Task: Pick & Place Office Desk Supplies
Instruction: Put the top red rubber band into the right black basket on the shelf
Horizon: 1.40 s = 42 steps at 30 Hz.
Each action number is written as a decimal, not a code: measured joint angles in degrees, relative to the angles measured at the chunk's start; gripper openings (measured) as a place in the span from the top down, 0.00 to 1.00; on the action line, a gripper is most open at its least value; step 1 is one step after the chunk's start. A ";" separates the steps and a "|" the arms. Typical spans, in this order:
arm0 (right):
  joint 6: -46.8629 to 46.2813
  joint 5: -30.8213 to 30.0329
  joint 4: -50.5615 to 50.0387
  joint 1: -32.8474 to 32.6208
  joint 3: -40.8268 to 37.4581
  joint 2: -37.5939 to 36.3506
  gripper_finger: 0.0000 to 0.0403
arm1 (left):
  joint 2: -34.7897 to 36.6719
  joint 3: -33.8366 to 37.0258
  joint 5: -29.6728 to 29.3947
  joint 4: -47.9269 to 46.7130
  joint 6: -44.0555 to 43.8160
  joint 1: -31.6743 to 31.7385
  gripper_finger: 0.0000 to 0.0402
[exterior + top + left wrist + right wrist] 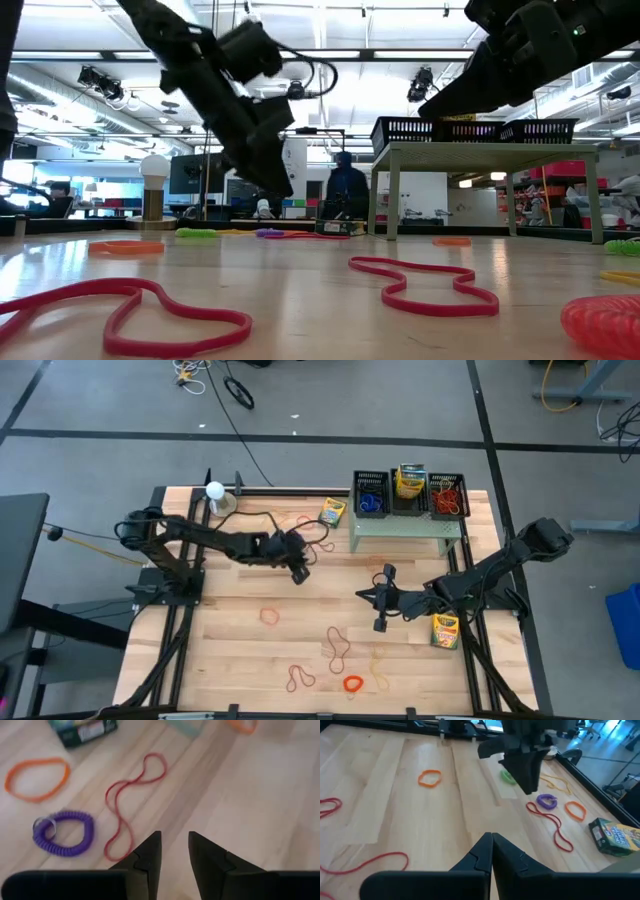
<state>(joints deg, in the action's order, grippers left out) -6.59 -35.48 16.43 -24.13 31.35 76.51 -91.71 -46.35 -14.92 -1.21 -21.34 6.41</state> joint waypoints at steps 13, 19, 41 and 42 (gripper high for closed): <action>1.51 -0.44 0.29 2.33 0.03 0.00 0.97 | -9.21 0.08 0.97 13.56 5.70 10.23 0.58; -0.42 -0.44 -0.36 3.22 0.04 0.00 0.97 | -12.14 0.11 4.33 14.00 7.15 11.79 0.56; -1.64 -0.42 -0.28 3.48 0.04 0.00 0.97 | -12.18 0.17 1.89 15.67 7.25 7.73 0.98; -1.77 -0.43 -0.33 3.48 0.04 0.00 0.97 | -11.17 0.17 1.12 15.41 7.25 7.06 0.98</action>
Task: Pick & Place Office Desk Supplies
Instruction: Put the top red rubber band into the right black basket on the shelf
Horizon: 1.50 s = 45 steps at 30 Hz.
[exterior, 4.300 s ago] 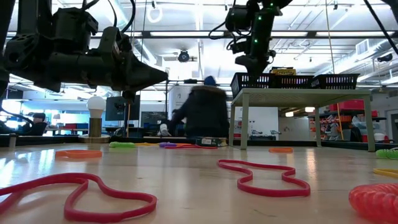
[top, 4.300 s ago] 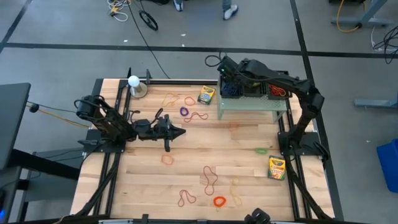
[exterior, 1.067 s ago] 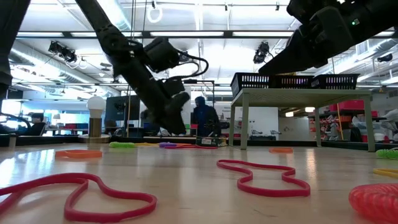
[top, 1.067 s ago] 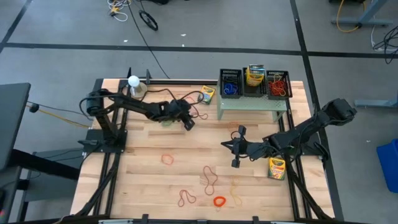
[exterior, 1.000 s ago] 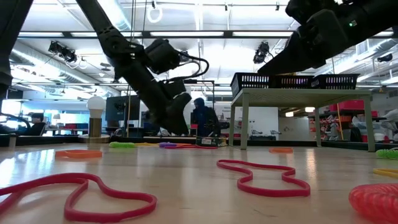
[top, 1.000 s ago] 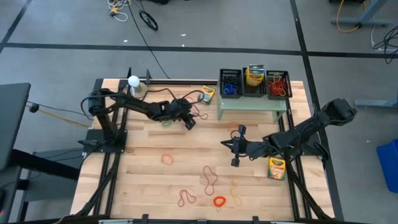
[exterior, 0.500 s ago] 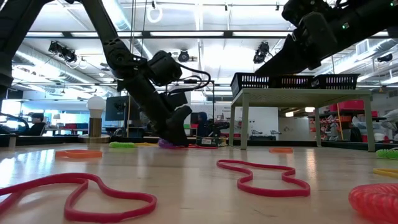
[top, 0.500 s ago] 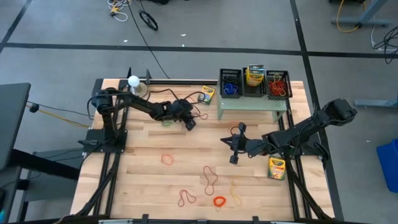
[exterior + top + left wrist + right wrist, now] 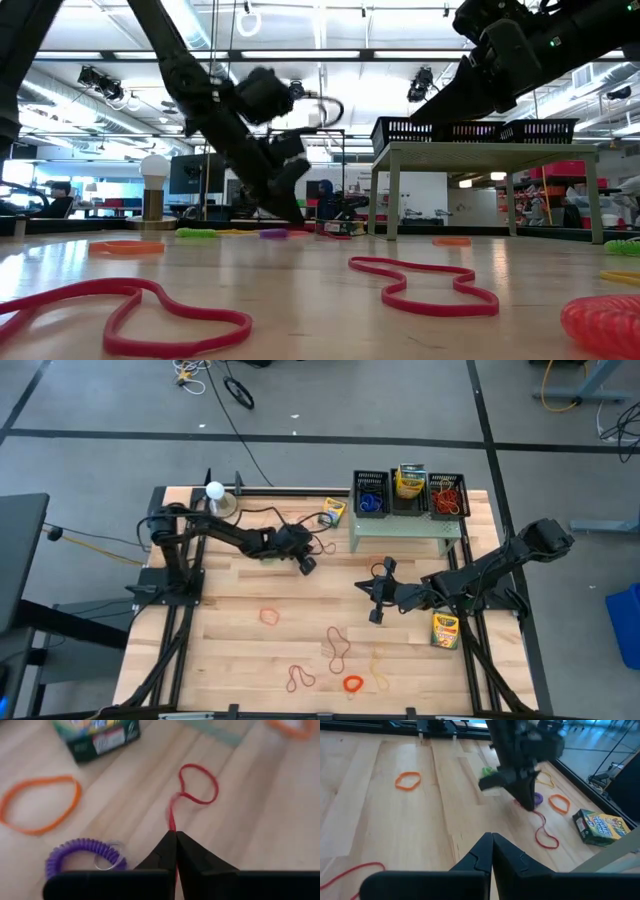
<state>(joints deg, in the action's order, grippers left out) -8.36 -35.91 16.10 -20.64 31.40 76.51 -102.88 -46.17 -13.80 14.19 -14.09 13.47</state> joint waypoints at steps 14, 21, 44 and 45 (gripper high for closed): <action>-9.84 3.58 0.73 1.76 0.00 0.35 0.94 | 9.78 8.78 -7.18 12.22 -1.48 -17.06 0.99; -6.56 10.97 13.37 3.57 0.04 9.15 0.74 | 9.78 9.77 -11.23 24.59 -1.83 -25.02 0.99; -9.60 18.15 33.23 9.34 4.00 23.90 0.74 | 9.67 9.75 -11.14 30.58 1.51 -28.52 0.97; -8.75 18.02 33.71 9.23 4.01 24.04 0.77 | 9.67 9.75 -10.85 30.58 1.49 -28.52 0.97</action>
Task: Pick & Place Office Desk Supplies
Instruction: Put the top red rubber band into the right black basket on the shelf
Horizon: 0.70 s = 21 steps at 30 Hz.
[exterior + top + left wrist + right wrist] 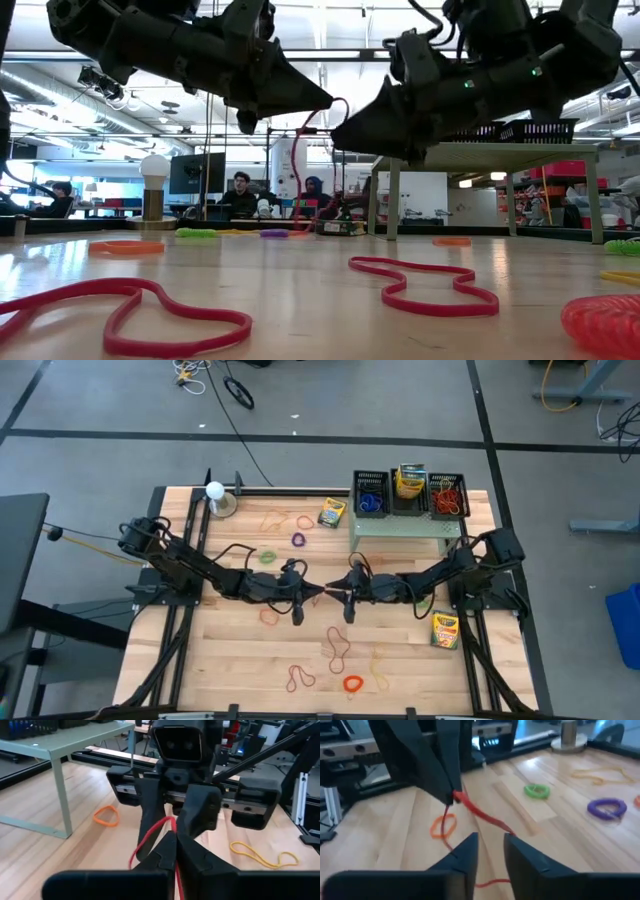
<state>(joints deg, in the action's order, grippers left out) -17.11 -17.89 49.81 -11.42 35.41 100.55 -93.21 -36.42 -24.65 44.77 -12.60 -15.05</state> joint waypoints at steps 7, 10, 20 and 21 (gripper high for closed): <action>4.38 0.43 0.65 -0.99 0.01 0.18 0.94 | 0.00 0.00 1.67 0.00 0.00 0.00 0.96; 5.25 -0.14 0.73 -1.12 0.01 0.18 0.98 | 0.06 0.00 1.84 -1.12 -0.68 0.00 0.93; 6.59 -2.35 -1.77 -1.44 -0.01 0.18 0.99 | 10.51 -0.04 2.56 -17.52 -1.72 -0.76 0.69; 6.93 -2.78 -1.69 -1.57 -0.01 0.17 0.99 | 11.31 -0.07 1.44 -19.04 -0.50 -1.18 0.68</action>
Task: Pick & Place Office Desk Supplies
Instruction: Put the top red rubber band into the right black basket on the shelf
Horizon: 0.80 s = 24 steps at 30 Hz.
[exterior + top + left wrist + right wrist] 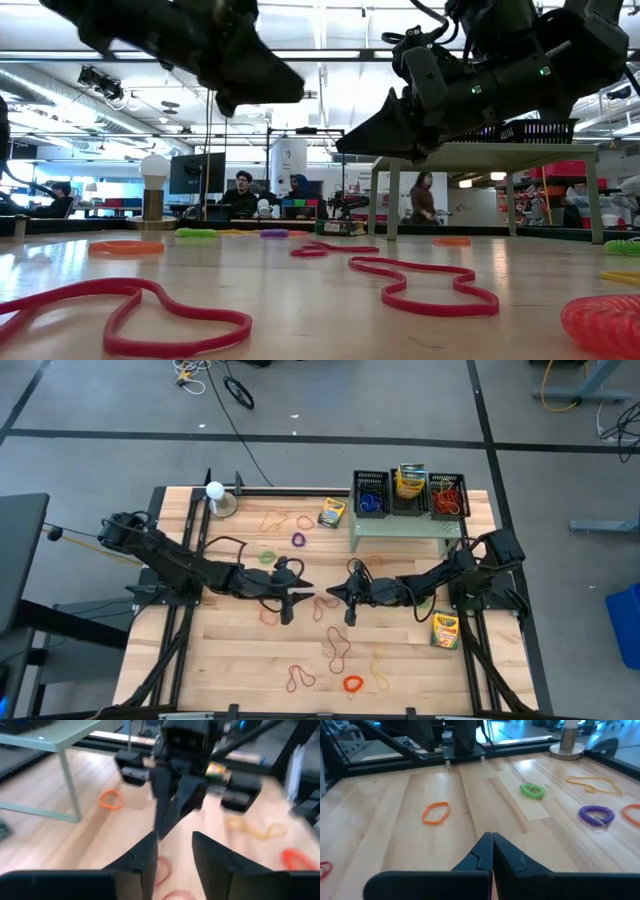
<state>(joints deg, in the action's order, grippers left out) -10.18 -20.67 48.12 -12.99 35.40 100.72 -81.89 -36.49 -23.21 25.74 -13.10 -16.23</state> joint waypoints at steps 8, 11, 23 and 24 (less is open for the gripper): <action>-5.22 0.52 -7.03 -0.55 0.63 -0.41 0.98 | 0.05 1.21 -6.52 -2.68 2.54 -2.56 0.68; -11.49 1.40 -20.91 0.00 5.15 0.57 0.90 | -0.52 6.22 -4.09 7.50 3.53 -3.05 0.70; -13.15 4.31 -39.75 2.01 22.41 13.36 0.69 | -0.50 24.52 -2.82 42.97 2.20 -2.80 0.74; -12.93 4.15 -40.67 1.94 22.82 13.63 0.72 | -0.47 24.55 -3.05 42.93 2.16 -2.80 0.74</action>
<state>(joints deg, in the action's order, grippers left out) -23.12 -16.52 7.44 -11.05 58.22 114.35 -82.37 -11.94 -26.25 68.66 -10.94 -19.03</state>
